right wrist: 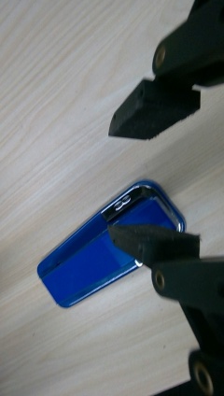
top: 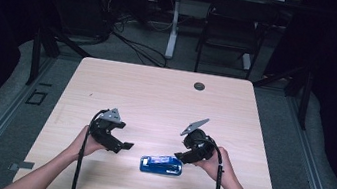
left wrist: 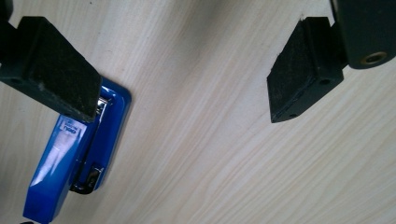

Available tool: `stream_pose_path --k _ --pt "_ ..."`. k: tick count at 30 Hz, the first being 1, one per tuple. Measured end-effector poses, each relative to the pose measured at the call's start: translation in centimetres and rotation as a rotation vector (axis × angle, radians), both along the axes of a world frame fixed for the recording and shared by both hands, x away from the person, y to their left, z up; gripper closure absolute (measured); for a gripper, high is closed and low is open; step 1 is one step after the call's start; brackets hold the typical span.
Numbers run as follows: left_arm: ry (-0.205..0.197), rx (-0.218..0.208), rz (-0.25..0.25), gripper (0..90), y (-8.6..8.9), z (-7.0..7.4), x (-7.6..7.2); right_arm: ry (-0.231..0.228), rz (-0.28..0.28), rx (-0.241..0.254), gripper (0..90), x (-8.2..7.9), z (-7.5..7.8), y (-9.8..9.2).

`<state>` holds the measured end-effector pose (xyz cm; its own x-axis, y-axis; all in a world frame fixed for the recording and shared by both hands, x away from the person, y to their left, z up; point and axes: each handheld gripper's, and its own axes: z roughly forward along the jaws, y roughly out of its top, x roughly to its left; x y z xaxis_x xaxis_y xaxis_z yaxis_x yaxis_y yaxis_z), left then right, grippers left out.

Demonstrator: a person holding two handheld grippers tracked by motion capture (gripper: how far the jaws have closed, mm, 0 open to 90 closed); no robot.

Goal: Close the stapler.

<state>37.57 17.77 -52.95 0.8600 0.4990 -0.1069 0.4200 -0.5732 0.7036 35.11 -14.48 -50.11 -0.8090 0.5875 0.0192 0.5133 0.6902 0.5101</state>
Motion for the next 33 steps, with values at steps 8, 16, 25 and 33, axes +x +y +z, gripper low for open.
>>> stream_pose_path --k 8,16,25,33 --pt "-0.006 0.016 0.056 7.7 0.6 -0.4 0.4 -0.044 -0.092 -0.080 22.9 0.9 -0.6 -1.3" --pt "0.019 0.006 0.116 2.4 1.7 -1.0 1.2 -0.083 -0.210 -0.092 14.5 2.0 -0.4 -4.1" --pt "0.025 -0.003 0.185 1.0 2.9 -1.4 1.8 -0.055 -0.329 -0.097 5.8 3.4 -1.1 -7.2" --pt "0.041 -0.010 0.211 0.3 3.4 -1.7 2.1 -0.030 -0.383 -0.133 0.0 4.1 -2.2 -8.5"
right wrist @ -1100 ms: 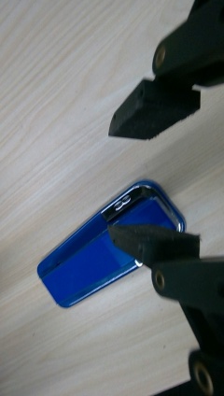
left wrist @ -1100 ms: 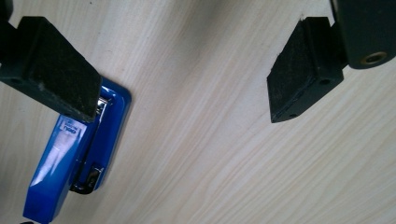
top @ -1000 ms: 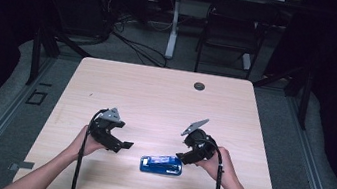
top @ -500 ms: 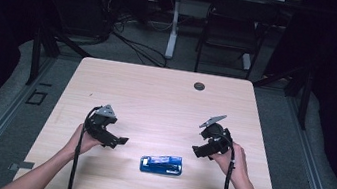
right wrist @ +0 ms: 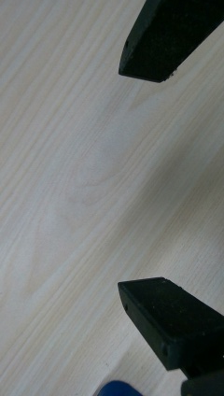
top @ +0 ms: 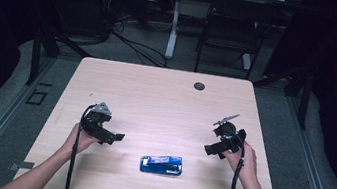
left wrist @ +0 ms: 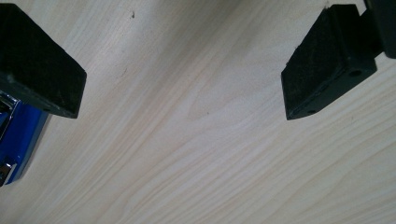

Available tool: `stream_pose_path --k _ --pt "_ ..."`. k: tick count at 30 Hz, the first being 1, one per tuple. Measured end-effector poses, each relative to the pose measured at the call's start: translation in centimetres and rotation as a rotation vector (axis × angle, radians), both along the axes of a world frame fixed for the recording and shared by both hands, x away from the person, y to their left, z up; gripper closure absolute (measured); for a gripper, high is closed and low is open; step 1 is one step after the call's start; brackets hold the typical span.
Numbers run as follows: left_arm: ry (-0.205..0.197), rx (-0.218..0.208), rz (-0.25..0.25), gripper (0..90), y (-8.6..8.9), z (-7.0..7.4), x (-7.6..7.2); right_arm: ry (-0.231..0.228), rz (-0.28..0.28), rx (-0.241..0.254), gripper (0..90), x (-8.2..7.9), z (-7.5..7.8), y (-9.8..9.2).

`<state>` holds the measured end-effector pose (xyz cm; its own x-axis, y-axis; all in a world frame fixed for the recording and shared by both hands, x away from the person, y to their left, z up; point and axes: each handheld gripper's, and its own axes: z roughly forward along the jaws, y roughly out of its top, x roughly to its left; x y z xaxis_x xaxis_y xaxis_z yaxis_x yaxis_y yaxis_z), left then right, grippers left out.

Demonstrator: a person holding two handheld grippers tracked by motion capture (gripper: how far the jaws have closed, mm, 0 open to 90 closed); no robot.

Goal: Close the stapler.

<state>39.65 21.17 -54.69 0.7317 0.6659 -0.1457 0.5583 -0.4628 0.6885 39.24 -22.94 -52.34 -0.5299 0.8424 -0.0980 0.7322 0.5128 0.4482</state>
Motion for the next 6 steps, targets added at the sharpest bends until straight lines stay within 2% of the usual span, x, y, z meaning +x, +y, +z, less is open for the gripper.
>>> stream_pose_path --k 6 --pt "0.005 0.007 0.022 0.2 0.43 -0.42 0.34 0.026 -0.001 -0.015 0.0 0.27 -0.67 -0.31"
